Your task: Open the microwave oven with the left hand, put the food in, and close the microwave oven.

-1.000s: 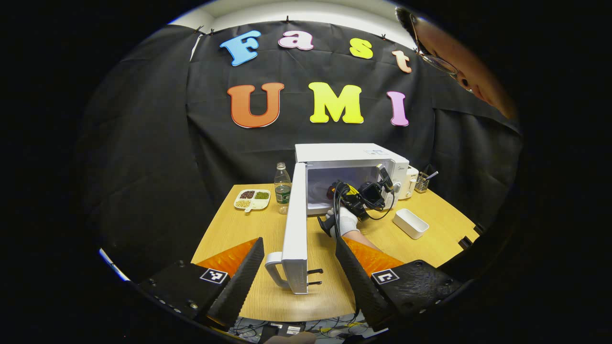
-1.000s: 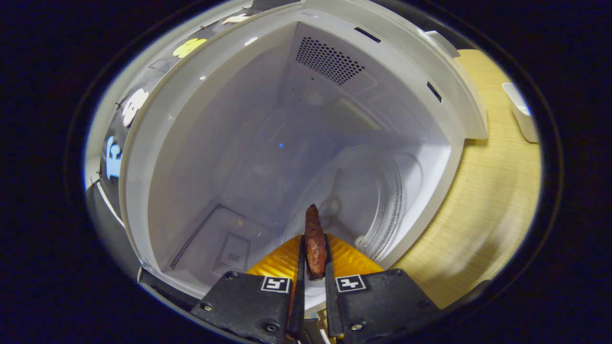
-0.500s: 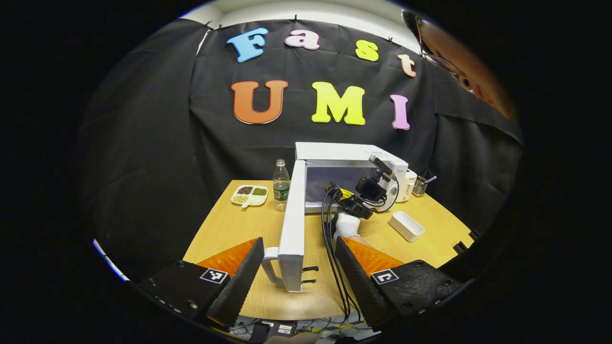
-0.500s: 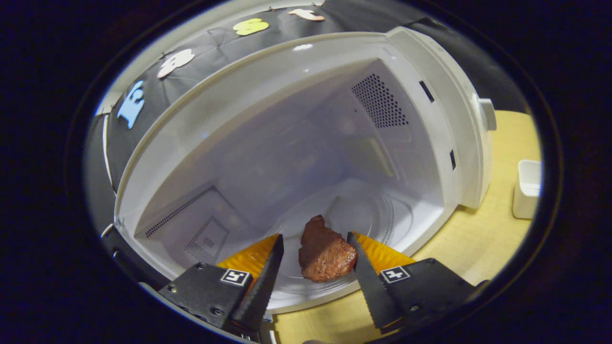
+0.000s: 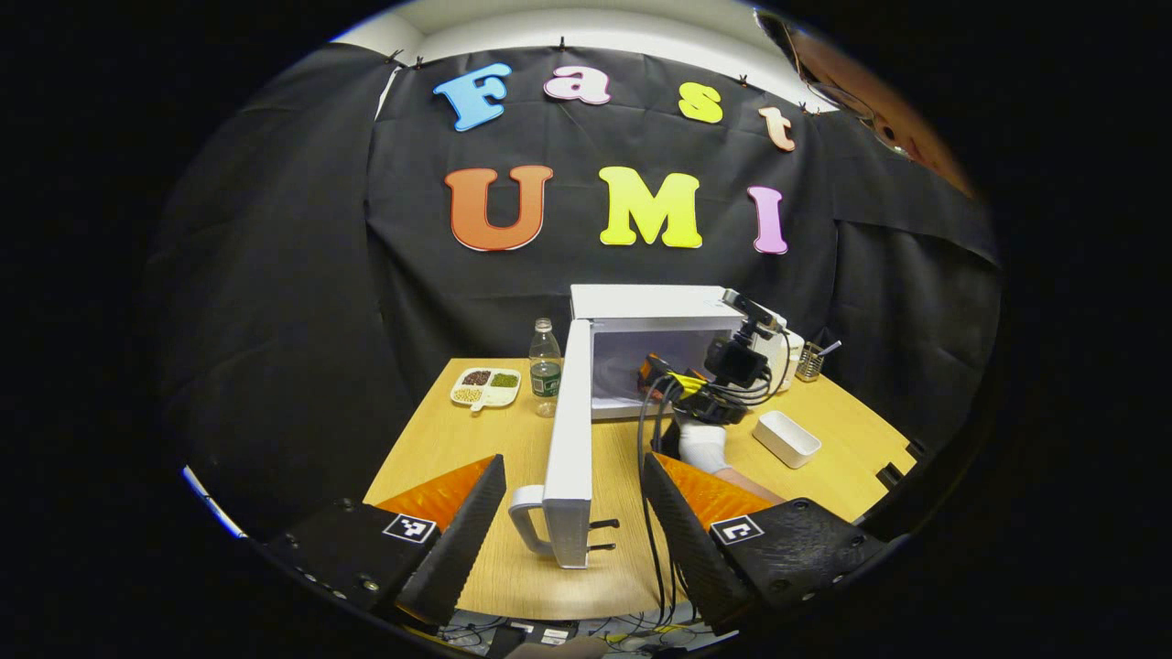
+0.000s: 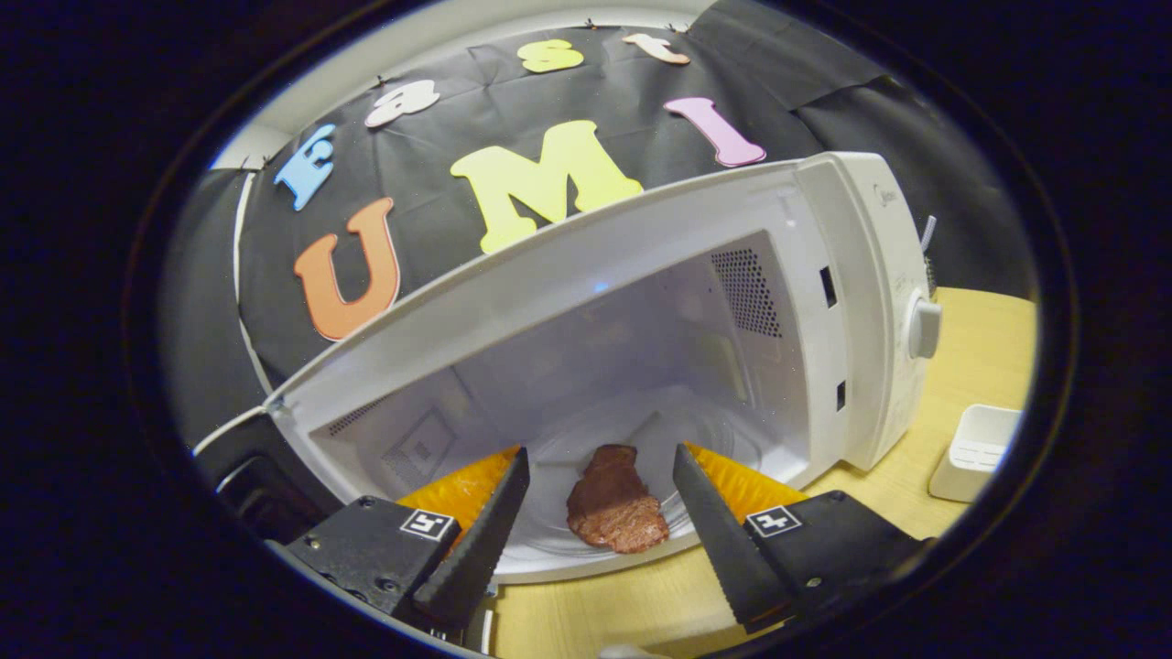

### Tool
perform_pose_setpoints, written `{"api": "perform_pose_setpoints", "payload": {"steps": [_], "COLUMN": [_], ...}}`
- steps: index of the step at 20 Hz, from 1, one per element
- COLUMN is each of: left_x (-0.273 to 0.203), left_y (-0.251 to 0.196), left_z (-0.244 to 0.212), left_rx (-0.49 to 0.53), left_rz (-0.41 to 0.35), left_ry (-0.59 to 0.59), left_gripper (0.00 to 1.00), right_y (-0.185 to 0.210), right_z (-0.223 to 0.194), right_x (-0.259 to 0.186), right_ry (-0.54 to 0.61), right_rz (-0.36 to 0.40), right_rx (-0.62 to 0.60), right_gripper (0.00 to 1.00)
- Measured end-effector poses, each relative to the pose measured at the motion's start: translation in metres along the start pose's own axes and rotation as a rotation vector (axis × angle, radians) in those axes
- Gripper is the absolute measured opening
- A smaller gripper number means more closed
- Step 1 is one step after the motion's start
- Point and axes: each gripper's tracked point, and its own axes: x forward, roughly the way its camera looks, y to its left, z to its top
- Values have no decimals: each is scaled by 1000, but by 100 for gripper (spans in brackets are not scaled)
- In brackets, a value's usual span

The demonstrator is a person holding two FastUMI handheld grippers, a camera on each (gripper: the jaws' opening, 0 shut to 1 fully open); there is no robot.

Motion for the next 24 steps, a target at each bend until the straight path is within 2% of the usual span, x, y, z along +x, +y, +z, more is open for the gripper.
{"api": "perform_pose_setpoints", "payload": {"steps": [6, 7, 8, 9, 10, 11, 12, 13, 14, 15, 16, 17, 18, 19, 20, 21, 22, 23, 24], "left_x": [-1, -2, -3, -3, -4, -4, -3, -2, 0, 2, 5, 8, 11, 16, 19, 26, 35, 42, 47], "left_y": [8, 12, 16, 20, 28, 36, 46, 56, 66, 73, 82, 87, 93, 97, 95, 94, 91, 91, 88], "left_z": [20, 20, 20, 21, 20, 17, 15, 11, 9, 8, 6, 4, 0, -3, -7, -11, -18, -30, -40], "left_rx": [8, 6, -1, -3, -9, -16, -21, -32, -42, -47, -49, -46, -43, -42, -44, -39, -29, -28, -25], "left_rz": [10, 19, 26, 37, 55, 74, 93, 116, 132, 148, 166, 168, 179, 180, 173, 158, 138, 125, 104], "left_ry": [-68, -74, -78, -89, -92, -96, -102, -99, -100, -108, -105, -116, -120, -115, -113, -119, -108, -79, -68], "left_gripper": [93, 93, 94, 93, 94, 94, 94, 94, 94, 84, 94, 94, 82, 81, 91, 79, 76, 69, 51], "right_y": [-35, -40, -47, -56, -65, -71, -77, -85, -97, -103, -107, -114, -119, -124, -126, -130, -132, -131, -133], "right_z": [53, 62, 73, 86, 101, 114, 125, 133, 142, 150, 155, 158, 162, 168, 174, 178, 182, 184, 187], "right_x": [-80, -97, -115, -133, -151, -170, -189, -207, -224, -238, -251, -265, -279, -289, -300, -310, -320, -327, -333], "right_ry": [60, 76, 94, 103, 101, 103, 109, 112, 115, 113, 120, 133, 138, 138, 134, 138, 141, 148, 150], "right_rz": [24, 42, 46, 50, 51, 55, 62, 60, 38, 37, 33, 21, 14, 5, 0, -5, -9, -4, -10], "right_rx": [-117, -138, -172, -224, -268, -302, -330, -360, -376, -369, -368, -366, -360, -360, -363, -372, -374, -374, -387], "right_gripper": [100, 90, 100, 89, 100, 100, 90, 100, 100, 100, 100, 100, 100, 100, 100, 100, 100, 100, 100]}}
